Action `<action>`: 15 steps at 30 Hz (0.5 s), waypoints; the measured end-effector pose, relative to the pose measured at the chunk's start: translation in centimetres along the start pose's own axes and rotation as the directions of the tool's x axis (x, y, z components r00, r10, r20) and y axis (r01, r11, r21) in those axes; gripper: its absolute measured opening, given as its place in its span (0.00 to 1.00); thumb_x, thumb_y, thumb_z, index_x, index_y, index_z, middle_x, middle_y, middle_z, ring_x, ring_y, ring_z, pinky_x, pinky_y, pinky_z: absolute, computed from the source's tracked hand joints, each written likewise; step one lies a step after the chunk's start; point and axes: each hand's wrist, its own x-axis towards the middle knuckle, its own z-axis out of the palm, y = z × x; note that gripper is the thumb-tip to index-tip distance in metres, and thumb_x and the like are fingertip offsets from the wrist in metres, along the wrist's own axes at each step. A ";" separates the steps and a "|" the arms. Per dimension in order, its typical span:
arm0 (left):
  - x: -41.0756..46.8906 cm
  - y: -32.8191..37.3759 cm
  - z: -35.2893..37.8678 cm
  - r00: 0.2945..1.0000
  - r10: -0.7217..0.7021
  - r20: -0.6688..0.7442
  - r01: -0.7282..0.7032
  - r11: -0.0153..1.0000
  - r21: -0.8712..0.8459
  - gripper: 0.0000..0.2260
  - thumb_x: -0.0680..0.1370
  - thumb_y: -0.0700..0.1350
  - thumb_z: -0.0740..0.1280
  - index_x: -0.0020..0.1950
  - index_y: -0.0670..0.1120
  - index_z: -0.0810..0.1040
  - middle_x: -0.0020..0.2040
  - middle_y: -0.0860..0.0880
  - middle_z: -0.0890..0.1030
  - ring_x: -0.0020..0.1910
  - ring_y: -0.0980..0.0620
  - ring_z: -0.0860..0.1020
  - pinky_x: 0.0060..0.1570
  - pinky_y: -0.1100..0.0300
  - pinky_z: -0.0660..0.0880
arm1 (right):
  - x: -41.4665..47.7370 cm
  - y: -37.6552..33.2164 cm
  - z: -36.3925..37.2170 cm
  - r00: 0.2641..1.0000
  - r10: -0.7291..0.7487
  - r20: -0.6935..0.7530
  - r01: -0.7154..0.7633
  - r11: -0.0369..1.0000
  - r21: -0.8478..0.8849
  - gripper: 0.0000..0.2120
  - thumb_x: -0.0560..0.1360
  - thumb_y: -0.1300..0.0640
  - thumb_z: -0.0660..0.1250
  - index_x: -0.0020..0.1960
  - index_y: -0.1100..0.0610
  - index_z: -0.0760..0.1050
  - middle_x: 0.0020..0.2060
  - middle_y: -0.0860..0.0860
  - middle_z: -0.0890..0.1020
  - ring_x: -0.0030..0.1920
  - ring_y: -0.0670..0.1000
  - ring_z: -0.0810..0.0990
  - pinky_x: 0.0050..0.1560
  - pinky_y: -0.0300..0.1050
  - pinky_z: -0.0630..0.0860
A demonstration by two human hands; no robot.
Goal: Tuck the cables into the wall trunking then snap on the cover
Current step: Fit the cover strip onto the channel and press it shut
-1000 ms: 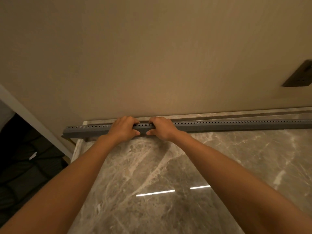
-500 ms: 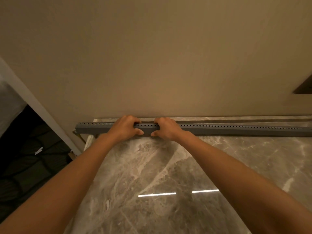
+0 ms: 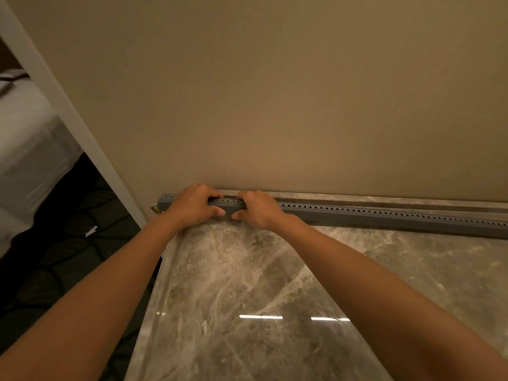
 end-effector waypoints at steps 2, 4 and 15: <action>0.0 0.0 0.0 1.000 0.020 -0.014 -0.020 0.999 0.025 0.15 0.72 0.46 0.72 0.57 0.45 0.80 0.53 0.42 0.82 0.51 0.43 0.78 0.50 0.54 0.73 | 0.0 0.0 0.1 1.000 0.003 -0.009 -0.003 1.000 -0.019 0.16 0.75 0.53 0.67 0.58 0.62 0.74 0.56 0.61 0.80 0.58 0.61 0.77 0.53 0.51 0.73; 0.0 0.0 0.0 0.999 0.032 -0.022 -0.031 0.999 0.041 0.15 0.71 0.46 0.72 0.57 0.45 0.81 0.52 0.42 0.83 0.51 0.43 0.78 0.50 0.53 0.73 | 0.0 -0.1 0.1 1.000 0.010 -0.015 -0.010 1.000 -0.023 0.16 0.75 0.53 0.68 0.58 0.62 0.74 0.56 0.62 0.80 0.58 0.62 0.77 0.51 0.50 0.73; -0.7 -2.3 -1.3 0.996 -0.035 -0.083 0.020 0.984 -0.177 0.15 0.70 0.43 0.74 0.56 0.42 0.81 0.52 0.42 0.82 0.48 0.48 0.76 0.47 0.58 0.70 | 0.6 -1.2 0.3 1.000 0.003 -0.010 -0.003 1.000 0.025 0.16 0.74 0.52 0.68 0.54 0.64 0.76 0.53 0.62 0.81 0.55 0.62 0.79 0.46 0.50 0.71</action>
